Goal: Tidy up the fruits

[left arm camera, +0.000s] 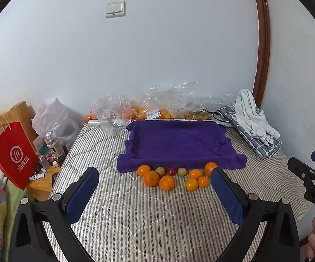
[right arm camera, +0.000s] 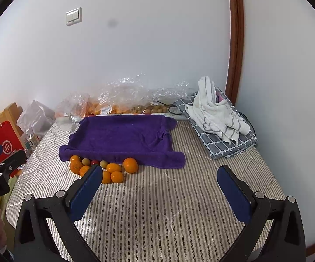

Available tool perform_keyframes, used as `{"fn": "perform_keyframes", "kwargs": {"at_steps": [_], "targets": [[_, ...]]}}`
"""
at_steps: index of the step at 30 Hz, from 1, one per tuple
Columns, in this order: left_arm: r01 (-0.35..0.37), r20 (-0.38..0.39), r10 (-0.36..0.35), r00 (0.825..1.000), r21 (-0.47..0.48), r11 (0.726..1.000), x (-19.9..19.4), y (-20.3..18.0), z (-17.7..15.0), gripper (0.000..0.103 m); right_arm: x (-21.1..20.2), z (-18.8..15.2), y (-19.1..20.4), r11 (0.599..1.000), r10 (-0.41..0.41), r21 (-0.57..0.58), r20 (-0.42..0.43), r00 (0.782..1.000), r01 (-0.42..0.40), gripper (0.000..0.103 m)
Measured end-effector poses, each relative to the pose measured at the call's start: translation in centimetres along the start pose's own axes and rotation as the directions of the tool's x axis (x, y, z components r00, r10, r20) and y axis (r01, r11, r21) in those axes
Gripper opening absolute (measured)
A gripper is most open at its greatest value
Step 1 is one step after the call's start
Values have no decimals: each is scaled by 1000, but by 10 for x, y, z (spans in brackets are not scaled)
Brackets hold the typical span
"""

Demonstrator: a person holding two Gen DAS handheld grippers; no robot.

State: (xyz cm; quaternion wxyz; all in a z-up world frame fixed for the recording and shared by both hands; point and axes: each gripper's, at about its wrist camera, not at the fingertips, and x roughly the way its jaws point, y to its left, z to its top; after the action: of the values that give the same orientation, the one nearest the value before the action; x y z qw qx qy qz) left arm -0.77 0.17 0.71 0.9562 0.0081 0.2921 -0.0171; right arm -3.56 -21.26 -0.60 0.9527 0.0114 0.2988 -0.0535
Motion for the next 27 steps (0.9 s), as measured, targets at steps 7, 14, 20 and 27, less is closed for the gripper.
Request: {"fn": "perform_keyframes", "kwargs": {"at_steps": [7, 14, 20, 27], "targets": [[8, 5, -8, 1000, 4, 1000, -3, -2, -1, 103, -2, 0, 1, 1000, 2, 0, 3, 1000, -2, 103], [10, 9, -10, 1000, 12, 1000, -5, -4, -2, 103, -5, 0, -1, 1000, 4, 4, 9, 1000, -4, 103], [16, 7, -16, 1000, 4, 1000, -5, -4, -2, 103, -7, 0, -1, 1000, 5, 4, 13, 1000, -5, 103], [17, 6, -17, 1000, -3, 1000, -5, -1, -1, 103, -8, 0, 0, 1000, 12, 6, 15, 1000, -12, 103]]}}
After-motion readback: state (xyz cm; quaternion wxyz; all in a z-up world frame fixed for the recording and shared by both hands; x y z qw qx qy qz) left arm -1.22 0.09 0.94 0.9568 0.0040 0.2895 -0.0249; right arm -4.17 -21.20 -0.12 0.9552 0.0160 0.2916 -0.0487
